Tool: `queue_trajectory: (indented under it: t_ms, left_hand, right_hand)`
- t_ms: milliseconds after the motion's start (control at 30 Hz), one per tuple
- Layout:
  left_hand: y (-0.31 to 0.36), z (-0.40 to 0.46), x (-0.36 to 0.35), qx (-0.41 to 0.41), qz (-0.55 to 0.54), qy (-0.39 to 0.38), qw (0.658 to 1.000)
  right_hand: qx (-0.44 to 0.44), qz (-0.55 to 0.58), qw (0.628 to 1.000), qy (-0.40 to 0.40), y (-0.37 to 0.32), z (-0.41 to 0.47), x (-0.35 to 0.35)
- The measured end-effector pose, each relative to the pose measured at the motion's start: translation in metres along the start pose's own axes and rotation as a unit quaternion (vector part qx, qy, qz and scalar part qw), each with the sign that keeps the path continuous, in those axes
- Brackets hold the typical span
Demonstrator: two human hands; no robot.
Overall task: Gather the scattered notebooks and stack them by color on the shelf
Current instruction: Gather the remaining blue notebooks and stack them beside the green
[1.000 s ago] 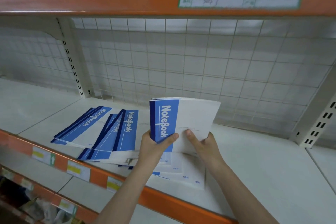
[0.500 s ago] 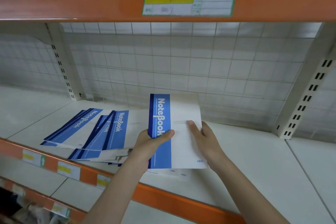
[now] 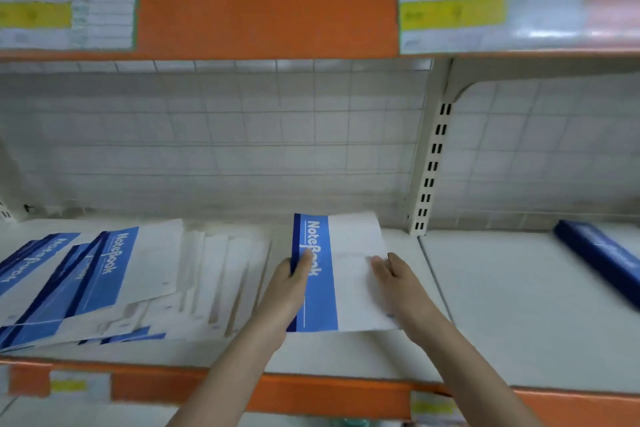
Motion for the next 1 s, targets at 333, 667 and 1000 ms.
queue_trajectory:
  t_ms: [333,667,1000]
  left_hand:
    - [0.017,-0.009,-0.131,0.005,-0.023,-0.008,1.0]
    - [0.022,-0.02,-0.244,-0.016,0.032,-0.016,0.999]
    - [0.026,-0.029,-0.339,0.009,0.025,-0.047,0.999]
  right_hand:
    - [-0.03,-0.012,0.999,0.038,0.029,-0.001,0.129]
    - [-0.049,-0.09,0.992,0.074,0.067,0.016,0.237]
    - [-0.042,-0.121,0.989,0.073,0.094,0.023,0.335]
Point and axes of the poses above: each hand's wrist, its own z-axis towards the middle knuckle, its own x-axis out of the back of the hand, y = z × x, the point moved 2 cm from there along z, towards the middle knuckle, and after that the axes turned 2 degrees about -z, right-handed, at the moved point
